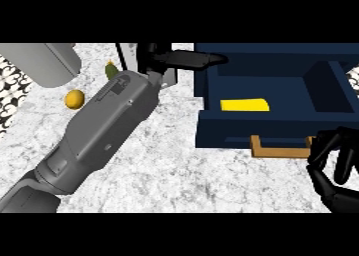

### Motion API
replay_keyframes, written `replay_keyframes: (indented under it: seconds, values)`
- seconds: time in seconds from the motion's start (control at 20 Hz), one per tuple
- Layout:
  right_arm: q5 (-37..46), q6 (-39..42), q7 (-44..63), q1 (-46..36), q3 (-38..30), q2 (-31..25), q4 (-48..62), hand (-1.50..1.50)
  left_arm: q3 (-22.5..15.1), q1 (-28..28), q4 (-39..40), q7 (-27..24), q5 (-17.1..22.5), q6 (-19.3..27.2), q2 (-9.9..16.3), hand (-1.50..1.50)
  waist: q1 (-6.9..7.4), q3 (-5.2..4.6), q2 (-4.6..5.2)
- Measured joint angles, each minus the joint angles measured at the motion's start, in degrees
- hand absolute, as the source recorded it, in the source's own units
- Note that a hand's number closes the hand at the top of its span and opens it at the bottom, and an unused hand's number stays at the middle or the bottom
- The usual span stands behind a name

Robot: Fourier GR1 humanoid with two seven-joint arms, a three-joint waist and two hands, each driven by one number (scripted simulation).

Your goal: Pick up the cup, place it into the drawer and close the drawer

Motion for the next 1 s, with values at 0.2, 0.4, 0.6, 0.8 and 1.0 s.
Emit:
replay_keyframes:
  seconds: [0.2,0.4,0.6,0.8,1.0]
  values:
    - [4.2,1.4,-0.3,1.1,1.1,-1.7,-0.2,1.5,0.3,7.8,-9.3,2.5,0.4,0.8,4.7,-1.5,0.77,0.0,-0.18]
    - [9.0,1.6,-0.6,1.7,2.9,-1.9,0.9,1.5,0.7,16.2,-19.5,5.0,0.6,0.9,9.8,-1.5,0.78,0.02,-0.07]
    - [15.1,-0.2,-1.4,0.2,5.4,-0.7,4.0,1.5,2.2,25.1,-28.9,6.8,1.3,-0.5,15.1,-1.5,0.77,0.02,0.09]
    - [22.8,-0.2,-4.7,-1.5,8.0,-2.2,7.6,1.5,4.5,32.0,-33.6,6.5,2.2,-3.9,18.7,-1.5,0.58,0.02,0.32]
    - [33.5,-1.2,-9.2,-2.0,12.5,-4.9,10.5,1.5,5.8,38.2,-37.1,5.3,2.8,-6.9,21.1,-1.5,0.86,0.01,0.37]
